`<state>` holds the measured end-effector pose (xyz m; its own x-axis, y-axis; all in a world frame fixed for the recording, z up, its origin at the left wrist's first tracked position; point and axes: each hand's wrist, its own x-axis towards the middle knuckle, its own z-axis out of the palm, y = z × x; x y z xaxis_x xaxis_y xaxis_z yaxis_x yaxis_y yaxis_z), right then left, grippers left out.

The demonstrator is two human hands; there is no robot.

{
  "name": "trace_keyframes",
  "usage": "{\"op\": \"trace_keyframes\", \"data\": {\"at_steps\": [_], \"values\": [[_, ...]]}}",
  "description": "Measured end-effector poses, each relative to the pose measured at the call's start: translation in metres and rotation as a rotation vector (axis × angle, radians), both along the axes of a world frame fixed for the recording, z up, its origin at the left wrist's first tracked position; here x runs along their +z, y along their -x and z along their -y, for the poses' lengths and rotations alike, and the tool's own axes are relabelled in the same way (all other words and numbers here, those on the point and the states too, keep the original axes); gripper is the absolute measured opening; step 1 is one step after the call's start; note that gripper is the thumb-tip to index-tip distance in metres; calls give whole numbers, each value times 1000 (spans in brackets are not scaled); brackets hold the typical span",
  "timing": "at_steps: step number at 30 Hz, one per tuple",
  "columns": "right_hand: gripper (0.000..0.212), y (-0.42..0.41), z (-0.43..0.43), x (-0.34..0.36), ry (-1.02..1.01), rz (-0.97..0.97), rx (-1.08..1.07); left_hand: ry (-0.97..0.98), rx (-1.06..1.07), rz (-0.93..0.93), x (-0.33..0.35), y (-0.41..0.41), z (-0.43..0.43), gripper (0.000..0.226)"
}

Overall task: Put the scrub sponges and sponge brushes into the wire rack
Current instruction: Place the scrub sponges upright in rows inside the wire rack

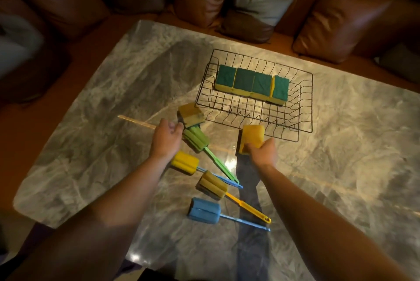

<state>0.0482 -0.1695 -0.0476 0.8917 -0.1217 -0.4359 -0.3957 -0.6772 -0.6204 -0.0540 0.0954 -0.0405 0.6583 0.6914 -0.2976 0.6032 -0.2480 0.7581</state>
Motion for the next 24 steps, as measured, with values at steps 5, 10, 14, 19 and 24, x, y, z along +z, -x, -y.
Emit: {"op": "trace_keyframes", "data": {"at_steps": [5,10,14,19,24], "values": [[27,22,15,-3,2,76,56,405,205,-118,-7,-54,-9,67],[34,29,22,3,38,152,67,589,266,-55,-13,-66,-11,59],[41,29,26,6,89,250,96,425,268,16,7,-54,2,49],[40,30,31,10,300,353,171,-184,-223,96,20,-32,68,63],[49,34,36,12,536,320,356,-667,-680,-94,9,-44,118,64]]}}
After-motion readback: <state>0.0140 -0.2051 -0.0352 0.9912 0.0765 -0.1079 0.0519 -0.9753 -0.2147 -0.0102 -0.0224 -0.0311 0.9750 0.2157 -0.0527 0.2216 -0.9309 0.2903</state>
